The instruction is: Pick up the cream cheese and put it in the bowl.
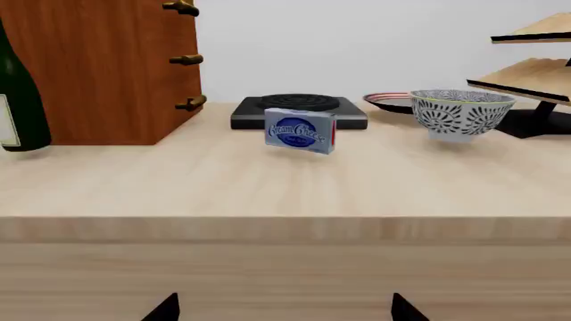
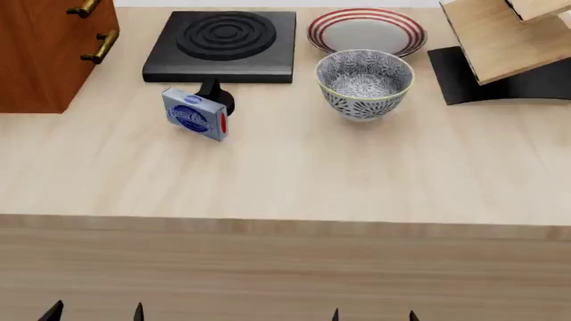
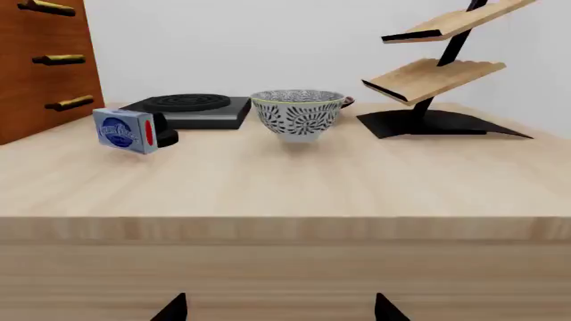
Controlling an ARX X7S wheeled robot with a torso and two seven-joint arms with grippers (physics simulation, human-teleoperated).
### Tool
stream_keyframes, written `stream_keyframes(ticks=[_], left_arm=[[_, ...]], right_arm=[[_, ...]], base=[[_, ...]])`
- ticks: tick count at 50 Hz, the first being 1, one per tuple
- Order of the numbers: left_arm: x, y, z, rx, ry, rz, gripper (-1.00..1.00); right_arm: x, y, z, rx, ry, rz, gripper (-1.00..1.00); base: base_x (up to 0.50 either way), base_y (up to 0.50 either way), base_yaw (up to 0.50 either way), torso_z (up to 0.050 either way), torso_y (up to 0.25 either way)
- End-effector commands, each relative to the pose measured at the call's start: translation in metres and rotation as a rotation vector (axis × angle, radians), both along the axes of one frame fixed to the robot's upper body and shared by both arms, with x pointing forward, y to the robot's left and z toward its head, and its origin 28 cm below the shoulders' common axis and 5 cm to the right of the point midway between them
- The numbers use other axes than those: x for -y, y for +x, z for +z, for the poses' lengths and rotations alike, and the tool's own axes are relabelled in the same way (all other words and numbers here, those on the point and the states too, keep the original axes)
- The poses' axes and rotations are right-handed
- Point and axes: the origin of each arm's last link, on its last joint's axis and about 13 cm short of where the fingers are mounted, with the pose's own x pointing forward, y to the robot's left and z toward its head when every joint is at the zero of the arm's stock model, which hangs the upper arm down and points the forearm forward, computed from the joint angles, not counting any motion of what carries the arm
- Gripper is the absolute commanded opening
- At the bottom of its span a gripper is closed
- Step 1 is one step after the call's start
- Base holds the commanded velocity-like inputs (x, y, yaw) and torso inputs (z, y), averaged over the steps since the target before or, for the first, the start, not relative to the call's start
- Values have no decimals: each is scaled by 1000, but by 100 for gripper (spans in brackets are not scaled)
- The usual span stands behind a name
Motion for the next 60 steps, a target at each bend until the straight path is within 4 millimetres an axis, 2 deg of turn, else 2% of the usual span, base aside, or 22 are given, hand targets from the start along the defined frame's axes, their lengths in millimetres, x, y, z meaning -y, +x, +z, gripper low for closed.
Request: stream_keyframes(ticks=[1, 3, 22, 23, 25, 53, 60], left_arm=[[0, -1, 2, 0, 0, 0, 100], [0, -2, 2, 38, 15, -7, 100], [0, -4, 3, 16, -26, -36, 100], [-1, -6, 7, 81, -46, -20, 100], [-1, -5, 6, 40, -39, -42, 100], [0, -4, 4, 30, -16, -39, 100], [-2, -5, 10, 34, -20, -29, 100]], right_arm=[[-1, 0, 1, 0, 0, 0, 100], [0, 0, 0, 0, -4, -4, 100], [1, 0, 0, 7, -18, -23, 100], [1, 0, 0, 7, -18, -23, 100], [1, 0, -1, 8, -23, -24, 100], [0, 0, 0, 6, -30, -22, 100], [2, -1, 4, 15, -17, -37, 100]], base=[[0, 0, 0, 0, 0], [0, 0, 0, 0, 0], [0, 0, 0, 0, 0], [0, 0, 0, 22, 0], [0, 0, 0, 50, 0], [0, 0, 0, 50, 0], [0, 0, 0, 50, 0]])
